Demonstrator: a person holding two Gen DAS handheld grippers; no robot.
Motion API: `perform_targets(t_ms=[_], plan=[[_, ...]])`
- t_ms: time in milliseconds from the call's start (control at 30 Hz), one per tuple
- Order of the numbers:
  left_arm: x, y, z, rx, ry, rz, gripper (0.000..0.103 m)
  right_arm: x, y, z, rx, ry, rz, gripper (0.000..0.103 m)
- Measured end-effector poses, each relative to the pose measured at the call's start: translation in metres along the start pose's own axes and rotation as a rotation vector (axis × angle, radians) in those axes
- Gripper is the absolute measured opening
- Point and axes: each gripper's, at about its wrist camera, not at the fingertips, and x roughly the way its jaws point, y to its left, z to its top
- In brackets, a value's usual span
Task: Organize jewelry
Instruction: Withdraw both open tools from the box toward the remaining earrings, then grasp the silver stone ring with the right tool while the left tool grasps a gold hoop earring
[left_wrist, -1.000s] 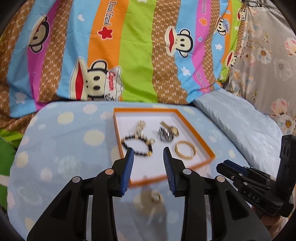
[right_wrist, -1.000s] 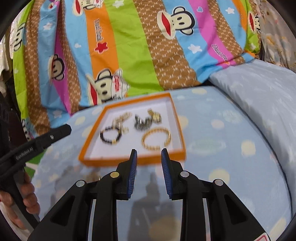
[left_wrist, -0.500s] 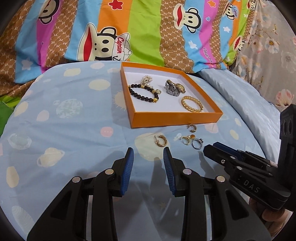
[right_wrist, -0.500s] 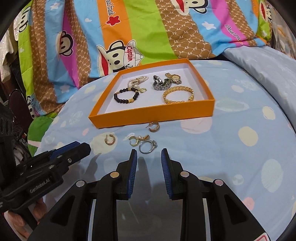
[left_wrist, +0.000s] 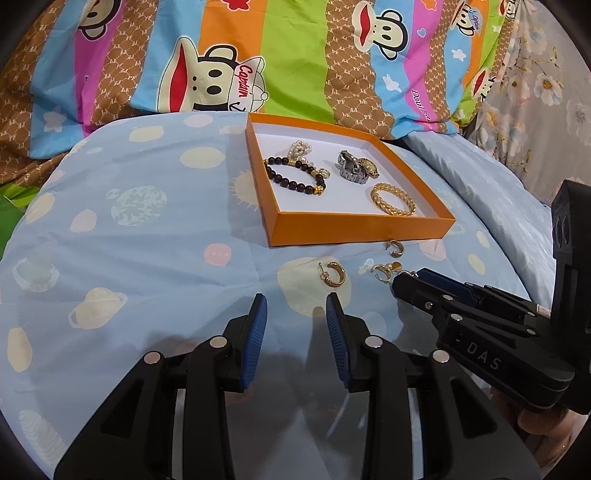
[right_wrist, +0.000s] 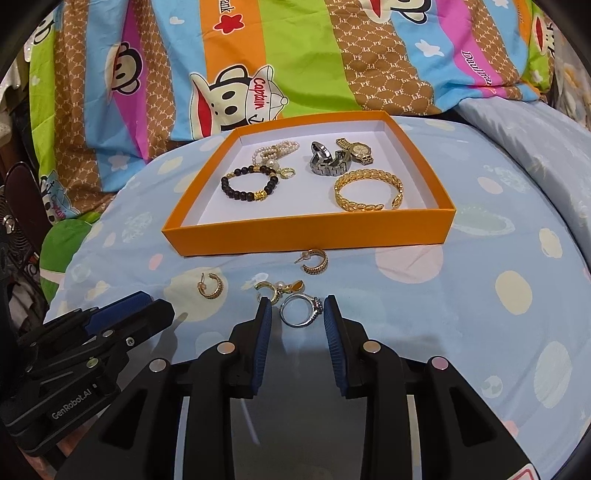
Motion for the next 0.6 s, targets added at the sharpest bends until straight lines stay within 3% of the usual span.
perform_targets(t_ms=[233, 600], plan=[[0.001, -0.001, 0.0, 0.002, 0.003, 0.0, 0.032, 0.003, 0.0, 0.002, 0.001, 0.004, -0.017, 0.024], [0.009, -0.015, 0.012, 0.024, 0.005, -0.03, 0.035, -0.01, -0.012, 0.0, 0.038, -0.034, -0.035, 0.023]])
